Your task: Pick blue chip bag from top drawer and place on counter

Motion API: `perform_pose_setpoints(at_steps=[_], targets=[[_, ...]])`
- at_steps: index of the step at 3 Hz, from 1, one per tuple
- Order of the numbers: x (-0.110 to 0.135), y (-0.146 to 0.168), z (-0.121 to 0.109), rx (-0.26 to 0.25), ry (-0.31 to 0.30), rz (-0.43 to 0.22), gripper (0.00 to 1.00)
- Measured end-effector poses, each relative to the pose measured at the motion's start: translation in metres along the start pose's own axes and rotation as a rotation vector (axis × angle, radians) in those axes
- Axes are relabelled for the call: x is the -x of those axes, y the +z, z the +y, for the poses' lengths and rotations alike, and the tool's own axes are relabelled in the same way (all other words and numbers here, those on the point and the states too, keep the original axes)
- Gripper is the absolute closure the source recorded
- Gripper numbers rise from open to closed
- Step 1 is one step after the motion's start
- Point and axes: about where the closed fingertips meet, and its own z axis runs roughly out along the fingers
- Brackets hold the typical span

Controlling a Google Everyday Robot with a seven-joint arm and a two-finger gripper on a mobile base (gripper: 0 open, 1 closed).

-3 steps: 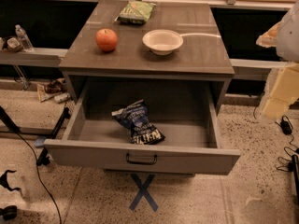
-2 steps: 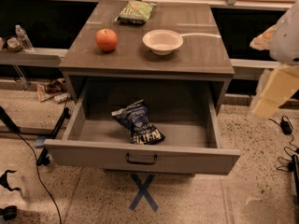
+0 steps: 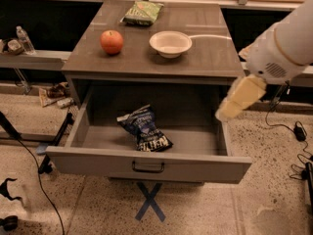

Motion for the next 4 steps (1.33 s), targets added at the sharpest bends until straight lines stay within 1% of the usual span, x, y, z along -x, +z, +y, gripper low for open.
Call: perform_pose_setpoints(at_steps=[1,2,3,4], targets=[[0.015,0.05,0.004,0.049,0.087,-0.073,0.0],[0.019,0.086,0.034,0.137,0.149,-0.085,0.0],[0.043,0.122,0.059,0.147,0.215,-0.097,0.0],[0.045,0.127,0.06,0.154,0.218,-0.104,0.0]])
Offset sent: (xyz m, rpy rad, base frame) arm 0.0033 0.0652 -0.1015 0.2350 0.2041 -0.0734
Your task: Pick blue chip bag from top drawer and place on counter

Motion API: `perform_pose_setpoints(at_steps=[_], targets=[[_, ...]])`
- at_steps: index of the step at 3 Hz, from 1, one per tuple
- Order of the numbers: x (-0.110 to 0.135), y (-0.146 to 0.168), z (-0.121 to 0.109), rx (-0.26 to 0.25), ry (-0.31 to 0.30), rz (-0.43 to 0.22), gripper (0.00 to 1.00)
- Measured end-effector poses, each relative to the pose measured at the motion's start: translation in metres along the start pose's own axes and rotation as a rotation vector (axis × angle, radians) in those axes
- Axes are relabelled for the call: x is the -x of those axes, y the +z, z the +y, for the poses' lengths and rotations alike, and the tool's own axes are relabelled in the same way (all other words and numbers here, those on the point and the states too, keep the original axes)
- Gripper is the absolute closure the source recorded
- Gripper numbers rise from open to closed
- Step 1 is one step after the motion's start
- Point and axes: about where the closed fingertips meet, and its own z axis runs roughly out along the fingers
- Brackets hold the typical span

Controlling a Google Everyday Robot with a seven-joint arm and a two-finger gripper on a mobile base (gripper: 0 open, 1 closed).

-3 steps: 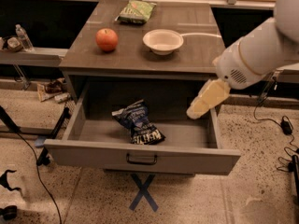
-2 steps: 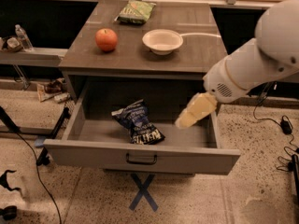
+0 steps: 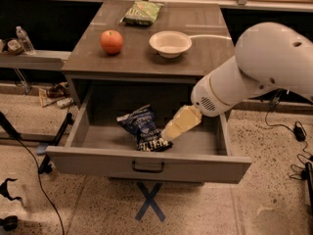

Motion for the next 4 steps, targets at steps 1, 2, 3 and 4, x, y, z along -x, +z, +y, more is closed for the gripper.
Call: perform_pose_setpoints(at_steps=[1,2,3,4], targets=[[0.008,0.035,0.0,0.037,0.031,-0.05,0.0],[0.024,0.091,-0.002,0.072,0.08,-0.107,0.0],[0.032,0.124,-0.005,0.058,0.098,-0.127,0.0],[0.043,0.158,-0.017,0.029,0.106,-0.151,0.0]])
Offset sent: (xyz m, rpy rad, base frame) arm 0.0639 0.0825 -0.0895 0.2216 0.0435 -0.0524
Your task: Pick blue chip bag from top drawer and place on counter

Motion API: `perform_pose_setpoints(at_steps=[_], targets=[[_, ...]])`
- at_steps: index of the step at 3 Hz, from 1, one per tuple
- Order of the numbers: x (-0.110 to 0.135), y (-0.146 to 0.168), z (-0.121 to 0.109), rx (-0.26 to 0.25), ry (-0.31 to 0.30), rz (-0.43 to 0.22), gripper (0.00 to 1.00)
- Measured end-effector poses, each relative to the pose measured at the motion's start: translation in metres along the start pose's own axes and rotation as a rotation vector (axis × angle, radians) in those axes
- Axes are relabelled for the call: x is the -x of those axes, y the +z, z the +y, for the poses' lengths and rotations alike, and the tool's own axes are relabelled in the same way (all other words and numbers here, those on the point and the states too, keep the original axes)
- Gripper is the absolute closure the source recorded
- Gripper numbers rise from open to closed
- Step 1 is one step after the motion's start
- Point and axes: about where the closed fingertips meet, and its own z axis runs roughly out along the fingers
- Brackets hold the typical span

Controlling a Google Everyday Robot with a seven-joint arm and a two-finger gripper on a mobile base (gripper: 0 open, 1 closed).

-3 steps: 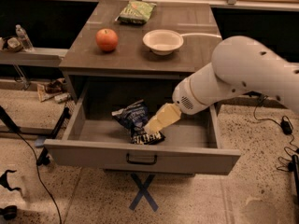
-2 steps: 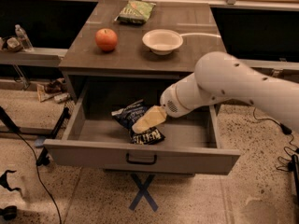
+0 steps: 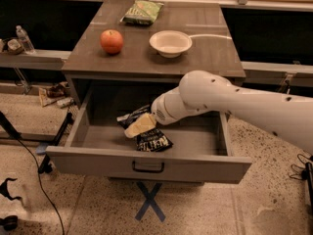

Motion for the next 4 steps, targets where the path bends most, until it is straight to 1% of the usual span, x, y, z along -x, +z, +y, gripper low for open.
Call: perform_pose_setpoints(at_steps=[1,2,3,4], targets=[[-0.008,0.038,-0.014,-0.015,0.04,-0.005,0.0],[-0.017,0.054,-0.017,-0.014,0.057,0.003,0.0],[-0.035,0.057,-0.017,0.004,0.052,0.032,0.18],[-0.042,0.066,-0.011,0.055,0.03,0.036,0.49]])
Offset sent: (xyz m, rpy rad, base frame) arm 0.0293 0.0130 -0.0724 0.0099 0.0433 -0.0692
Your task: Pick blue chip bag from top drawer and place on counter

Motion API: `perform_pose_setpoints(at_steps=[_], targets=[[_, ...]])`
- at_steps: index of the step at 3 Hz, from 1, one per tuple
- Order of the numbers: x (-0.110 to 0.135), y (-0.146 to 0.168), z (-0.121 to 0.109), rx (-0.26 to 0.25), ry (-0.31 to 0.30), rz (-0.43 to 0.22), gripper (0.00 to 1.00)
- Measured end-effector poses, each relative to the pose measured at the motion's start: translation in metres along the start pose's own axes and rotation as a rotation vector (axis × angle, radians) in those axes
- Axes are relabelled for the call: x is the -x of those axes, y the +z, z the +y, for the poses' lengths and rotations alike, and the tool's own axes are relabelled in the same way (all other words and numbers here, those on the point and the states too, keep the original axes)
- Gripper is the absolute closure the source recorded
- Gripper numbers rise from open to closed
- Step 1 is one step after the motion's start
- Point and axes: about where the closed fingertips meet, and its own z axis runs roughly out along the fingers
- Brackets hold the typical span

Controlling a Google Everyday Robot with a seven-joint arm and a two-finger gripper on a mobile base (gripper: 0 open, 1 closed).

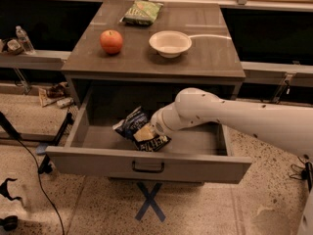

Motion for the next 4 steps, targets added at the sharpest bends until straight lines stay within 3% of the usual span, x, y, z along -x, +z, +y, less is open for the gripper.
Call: perform_pose_setpoints(at_steps=[1,2,4], targets=[[0.0,0.007,0.004,0.03,-0.013,-0.005,0.72],[0.017,-0.013,-0.009,0.022,-0.018,-0.028,0.95],[0.064,-0.103,-0.061,-0.065,-0.061,-0.089,1.0]])
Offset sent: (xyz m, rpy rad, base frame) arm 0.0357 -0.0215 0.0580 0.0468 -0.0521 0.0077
